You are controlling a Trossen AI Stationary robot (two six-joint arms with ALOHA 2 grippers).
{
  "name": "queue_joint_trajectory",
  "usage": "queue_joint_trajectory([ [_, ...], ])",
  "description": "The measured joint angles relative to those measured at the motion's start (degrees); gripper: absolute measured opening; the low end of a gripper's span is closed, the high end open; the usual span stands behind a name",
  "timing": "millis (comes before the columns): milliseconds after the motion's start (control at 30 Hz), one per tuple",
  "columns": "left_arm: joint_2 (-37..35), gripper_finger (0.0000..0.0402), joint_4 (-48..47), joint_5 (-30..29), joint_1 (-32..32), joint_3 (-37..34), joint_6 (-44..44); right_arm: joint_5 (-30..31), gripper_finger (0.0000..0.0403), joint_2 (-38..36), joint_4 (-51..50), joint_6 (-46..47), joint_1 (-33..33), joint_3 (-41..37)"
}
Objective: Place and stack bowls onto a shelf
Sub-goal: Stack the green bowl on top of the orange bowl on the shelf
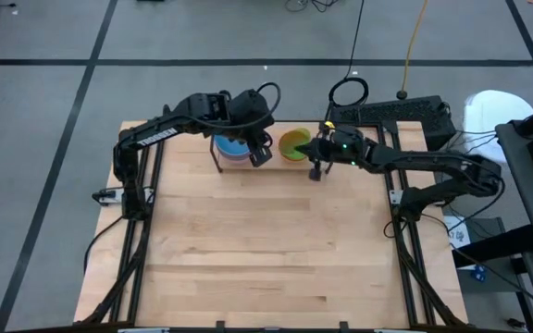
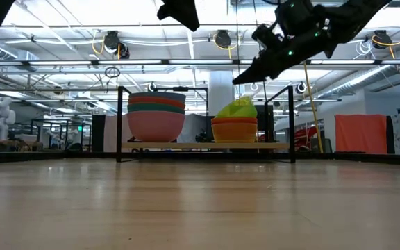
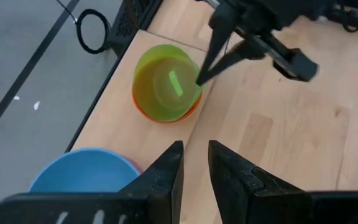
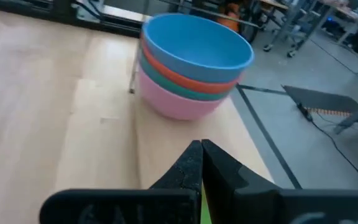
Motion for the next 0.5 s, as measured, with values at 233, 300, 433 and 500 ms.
queue_joint_trajectory([
  [233,-0.1,0.0081,-1.8,-0.1,0.0,0.0,-0.6,-0.3,0.0,5.3,0.6,1.7,-3.5,0.0],
  [300,-0.1,0.0081,-1.8,-0.1,0.0,0.0,-0.6,-0.3,0.0,6.5,0.7,1.7,-4.3,0.0],
  [433,-0.1,0.0081,-1.8,-0.1,0.0,0.0,-0.6,-3.8,0.0,8.4,1.2,3.0,-5.4,0.0],
  [500,-0.1,0.0081,-1.8,-0.1,0.0,0.0,-0.6,-4.6,0.0,8.5,1.5,3.0,-5.6,0.0],
])
